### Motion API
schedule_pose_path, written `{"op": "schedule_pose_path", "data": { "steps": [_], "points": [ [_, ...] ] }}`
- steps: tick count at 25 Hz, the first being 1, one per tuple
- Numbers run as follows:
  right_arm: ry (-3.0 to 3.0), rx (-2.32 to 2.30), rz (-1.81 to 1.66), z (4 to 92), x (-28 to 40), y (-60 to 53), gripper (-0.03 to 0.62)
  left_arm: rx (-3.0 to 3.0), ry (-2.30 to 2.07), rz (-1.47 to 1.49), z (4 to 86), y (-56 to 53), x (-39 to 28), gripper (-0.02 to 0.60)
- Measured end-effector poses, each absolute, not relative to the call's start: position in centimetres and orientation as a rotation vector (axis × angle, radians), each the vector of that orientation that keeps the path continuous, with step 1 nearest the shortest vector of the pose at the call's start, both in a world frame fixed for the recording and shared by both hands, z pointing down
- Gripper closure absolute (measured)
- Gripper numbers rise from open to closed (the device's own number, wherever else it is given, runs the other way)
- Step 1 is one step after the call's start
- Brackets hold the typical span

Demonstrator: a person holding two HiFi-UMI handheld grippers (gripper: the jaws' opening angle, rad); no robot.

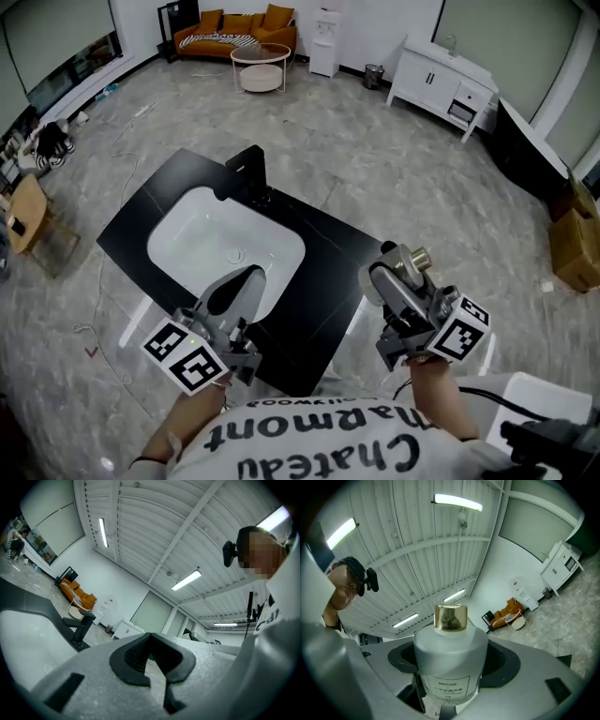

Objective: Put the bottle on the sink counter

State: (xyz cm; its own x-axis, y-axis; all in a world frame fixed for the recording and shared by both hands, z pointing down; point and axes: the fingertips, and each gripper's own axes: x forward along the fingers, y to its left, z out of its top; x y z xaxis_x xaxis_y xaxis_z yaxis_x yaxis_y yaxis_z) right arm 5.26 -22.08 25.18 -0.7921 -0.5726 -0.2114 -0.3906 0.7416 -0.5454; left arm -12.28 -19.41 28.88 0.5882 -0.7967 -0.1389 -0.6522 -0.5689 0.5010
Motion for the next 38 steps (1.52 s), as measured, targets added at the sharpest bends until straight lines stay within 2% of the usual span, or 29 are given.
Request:
{"op": "schedule_pose_path", "data": {
  "steps": [8, 18, 29, 38],
  "points": [
    [2.640, -0.631, -0.854, 31.5, 5.1, -32.2, 0.250, 2.379, -1.348, -0.421, 33.1, -25.2, -10.2, 0.566],
    [2.705, -0.572, -0.990, 39.9, 3.5, -41.4, 0.252, 2.191, -1.537, -0.187, 39.7, -29.1, -10.0, 0.566],
    [2.914, -0.690, -1.034, 47.6, 2.1, -45.3, 0.252, 1.997, -1.569, -0.142, 46.0, -30.8, -10.2, 0.566],
    [3.240, -0.792, -0.884, 51.1, 0.5, -45.1, 0.250, 1.934, -1.567, -0.096, 46.2, -30.6, -8.8, 0.566]
  ]
}}
